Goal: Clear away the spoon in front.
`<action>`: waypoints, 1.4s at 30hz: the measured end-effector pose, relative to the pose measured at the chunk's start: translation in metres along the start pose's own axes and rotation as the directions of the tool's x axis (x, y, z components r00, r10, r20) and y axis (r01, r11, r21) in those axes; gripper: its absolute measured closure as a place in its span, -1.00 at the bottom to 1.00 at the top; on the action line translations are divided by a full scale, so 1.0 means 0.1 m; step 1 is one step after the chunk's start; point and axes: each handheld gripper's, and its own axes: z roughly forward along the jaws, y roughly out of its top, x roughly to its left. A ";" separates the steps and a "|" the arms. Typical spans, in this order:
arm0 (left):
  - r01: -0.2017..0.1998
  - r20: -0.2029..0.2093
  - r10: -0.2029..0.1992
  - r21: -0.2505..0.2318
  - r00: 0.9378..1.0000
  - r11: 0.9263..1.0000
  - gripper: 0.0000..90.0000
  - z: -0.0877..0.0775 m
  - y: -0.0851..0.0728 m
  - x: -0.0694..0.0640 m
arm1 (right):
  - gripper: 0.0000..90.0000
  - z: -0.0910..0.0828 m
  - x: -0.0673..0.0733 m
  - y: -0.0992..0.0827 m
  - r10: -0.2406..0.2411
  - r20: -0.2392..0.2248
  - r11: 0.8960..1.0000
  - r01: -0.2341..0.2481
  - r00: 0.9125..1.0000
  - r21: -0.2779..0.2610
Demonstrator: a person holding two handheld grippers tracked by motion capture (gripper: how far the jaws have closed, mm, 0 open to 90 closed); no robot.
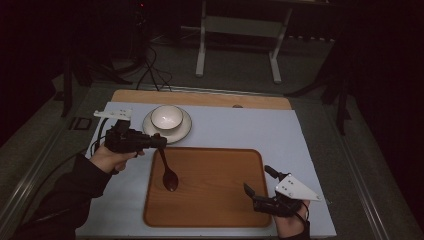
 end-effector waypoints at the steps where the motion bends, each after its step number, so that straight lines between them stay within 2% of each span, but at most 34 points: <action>1: -0.004 0.010 0.004 0.014 1.000 1.000 0.87 0.03 -0.02 -0.01 | -0.68 0.00 0.00 0.00 0.000 0.000 1.000 0.000 1.000 0.000; 2: -0.006 0.032 0.005 0.028 0.999 1.000 0.87 0.05 -0.03 -0.01 | -0.68 0.00 0.00 0.00 0.001 0.000 1.000 -0.001 1.000 -0.001; 3: -0.009 0.030 0.008 0.036 1.000 0.999 0.87 0.07 -0.04 -0.01 | -0.68 0.00 0.00 0.00 0.001 -0.001 1.000 -0.001 1.000 0.001; 4: -0.014 0.070 0.010 0.056 0.997 0.998 0.86 0.11 -0.07 -0.01 | -0.68 0.00 0.00 0.00 0.002 -0.001 1.000 -0.002 1.000 0.000; 5: -0.014 0.070 0.010 0.056 0.997 0.998 0.86 0.11 -0.07 -0.01 | -0.68 0.00 0.00 0.00 0.002 -0.001 1.000 -0.002 1.000 0.000; 6: -0.022 0.098 0.013 0.090 0.995 0.996 0.86 0.15 -0.11 -0.02 | -0.68 0.00 0.00 0.00 0.002 -0.002 1.000 -0.002 1.000 0.001; 7: -0.022 0.098 0.013 0.090 0.995 0.996 0.87 0.15 -0.11 -0.02 | -0.68 0.00 0.00 0.00 0.002 -0.003 1.000 -0.002 1.000 0.001; 9: -0.035 0.117 0.020 0.125 0.993 0.991 0.87 0.20 -0.14 -0.03 | -0.68 0.00 0.00 0.00 0.002 -0.003 1.000 -0.002 1.000 0.001; 10: -0.053 0.142 0.032 0.145 0.989 0.988 0.86 0.24 -0.18 -0.03 | -0.68 0.00 0.00 0.00 0.004 -0.004 1.000 -0.004 1.000 0.002; 12: -0.054 0.157 0.030 0.149 0.987 0.987 0.86 0.25 -0.19 -0.03 | -0.68 0.00 0.00 0.00 0.004 -0.005 1.000 -0.004 1.000 0.003; 13: -0.072 0.185 0.044 0.147 0.982 0.987 0.86 0.27 -0.21 -0.04 | -0.68 0.00 0.00 0.00 0.005 -0.005 1.000 -0.005 1.000 0.003; 14: -0.072 0.185 0.044 0.147 0.982 0.987 0.86 0.27 -0.21 -0.04 | -0.68 0.00 0.00 0.00 0.005 -0.005 1.000 -0.005 1.000 0.003; 15: -0.091 0.205 0.061 0.141 0.977 0.986 0.86 0.28 -0.23 -0.05 | -0.68 0.00 0.00 0.00 0.004 -0.007 1.000 -0.004 1.000 0.003; 16: -0.091 0.205 0.061 0.141 0.977 0.986 0.86 0.28 -0.23 -0.05 | -0.68 0.00 0.00 0.00 0.004 -0.007 1.000 -0.004 1.000 0.003; 17: -0.100 0.223 0.066 0.145 0.973 0.984 0.86 0.30 -0.26 -0.06 | -0.68 0.01 0.00 -0.01 0.005 -0.008 1.000 -0.005 1.000 0.004; 20: -0.119 0.225 0.084 0.148 0.971 0.982 0.86 0.32 -0.29 -0.06 | -0.68 0.01 0.00 -0.01 0.006 -0.010 1.000 -0.006 1.000 0.005; 21: -0.134 0.223 0.097 0.158 0.970 0.978 0.86 0.34 -0.33 -0.07 | -0.68 0.01 0.00 -0.01 0.008 -0.012 1.000 -0.007 1.000 0.005; 22: -0.133 0.236 0.093 0.158 0.967 0.978 0.86 0.35 -0.35 -0.06 | -0.68 0.01 -0.01 -0.01 0.008 -0.012 1.000 -0.008 1.000 0.005; 25: -0.132 0.250 0.090 0.158 0.964 0.978 0.86 0.36 -0.38 -0.06 | -0.68 0.01 -0.01 -0.01 0.010 -0.013 1.000 -0.010 1.000 0.006; 28: -0.136 0.253 0.090 0.169 0.963 0.976 0.86 0.40 -0.43 -0.06 | -0.68 0.01 -0.02 -0.01 0.021 -0.017 1.000 -0.021 1.000 0.006; 31: -0.140 0.251 0.094 0.173 0.963 0.975 0.86 0.41 -0.45 -0.06 | -0.68 0.01 -0.02 -0.01 0.020 -0.016 1.000 -0.020 1.000 0.006; 32: -0.144 0.256 0.093 0.191 0.962 0.971 0.86 0.42 -0.47 -0.06 | -0.68 0.01 -0.02 -0.01 0.023 -0.017 1.000 -0.023 1.000 0.005; 34: -0.140 0.257 0.088 0.193 0.962 0.971 0.86 0.43 -0.50 -0.04 | -0.68 0.01 -0.02 -0.01 0.023 -0.017 1.000 -0.023 1.000 0.005; 35: -0.145 0.250 0.093 0.198 0.964 0.969 0.86 0.44 -0.51 -0.04 | -0.68 0.01 -0.02 -0.01 0.022 -0.017 1.000 -0.022 1.000 0.005; 40: -0.132 0.256 0.081 0.190 0.963 0.973 0.86 0.45 -0.55 0.00 | -0.68 0.01 -0.02 -0.01 0.020 -0.020 1.000 -0.020 1.000 0.006; 42: -0.145 0.241 0.098 0.183 0.965 0.972 0.85 0.45 -0.57 0.01 | -0.68 0.01 -0.02 -0.01 0.021 -0.020 1.000 -0.021 1.000 0.006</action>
